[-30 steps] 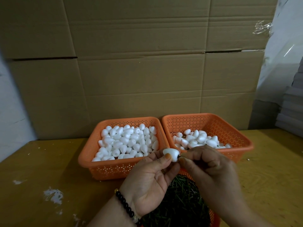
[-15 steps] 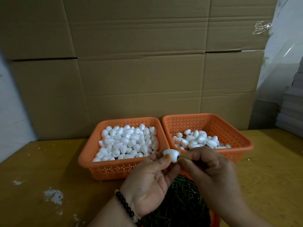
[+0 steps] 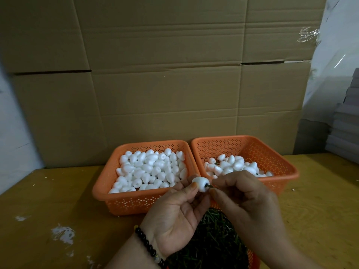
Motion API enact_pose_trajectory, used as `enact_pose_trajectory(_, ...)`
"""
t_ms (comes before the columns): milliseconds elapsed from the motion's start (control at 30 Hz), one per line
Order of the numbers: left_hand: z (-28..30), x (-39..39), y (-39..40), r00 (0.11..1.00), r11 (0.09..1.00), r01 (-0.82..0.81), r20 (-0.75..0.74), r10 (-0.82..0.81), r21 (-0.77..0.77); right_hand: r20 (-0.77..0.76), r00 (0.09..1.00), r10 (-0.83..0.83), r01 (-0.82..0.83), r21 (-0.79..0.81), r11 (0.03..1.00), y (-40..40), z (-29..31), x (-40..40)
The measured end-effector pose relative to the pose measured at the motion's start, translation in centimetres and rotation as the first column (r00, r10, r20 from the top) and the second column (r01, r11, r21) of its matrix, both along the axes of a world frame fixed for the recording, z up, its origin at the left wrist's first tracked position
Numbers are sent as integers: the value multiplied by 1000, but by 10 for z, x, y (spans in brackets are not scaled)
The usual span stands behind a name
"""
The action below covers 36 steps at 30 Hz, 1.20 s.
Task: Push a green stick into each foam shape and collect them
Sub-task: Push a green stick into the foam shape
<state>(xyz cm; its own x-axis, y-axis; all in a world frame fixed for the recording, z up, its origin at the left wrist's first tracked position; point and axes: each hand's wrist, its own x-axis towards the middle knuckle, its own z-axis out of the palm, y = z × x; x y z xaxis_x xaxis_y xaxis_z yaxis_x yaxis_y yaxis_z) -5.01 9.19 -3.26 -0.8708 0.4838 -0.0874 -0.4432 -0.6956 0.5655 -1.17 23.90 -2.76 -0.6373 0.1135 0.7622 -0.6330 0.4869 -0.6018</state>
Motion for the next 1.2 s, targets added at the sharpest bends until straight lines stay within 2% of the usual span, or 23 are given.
enact_pose_trajectory(133,1,2,0,1000,1000,3,-3,-4,-18,-23,999,-29,30,46,998,1,0,0)
enact_pose_trajectory(667,3,3,-2,999,1000,29,-16,-29,-1,29,1000,-1,1,-7,1000,1,0,1)
enact_pose_trajectory(967,2,3,0,997,999,37,61,-38,13,41,998,50,-48,-29,998,1,-2,2)
enact_pose_trajectory(1100,-1,2,1,999,999,33,43,-33,-15,-26,999,48,-47,43,998,0,1,2)
enact_pose_trajectory(1200,-2,4,2,1000,997,14,-6,-15,-71,-14,999,30,-28,126,992,3,-2,0)
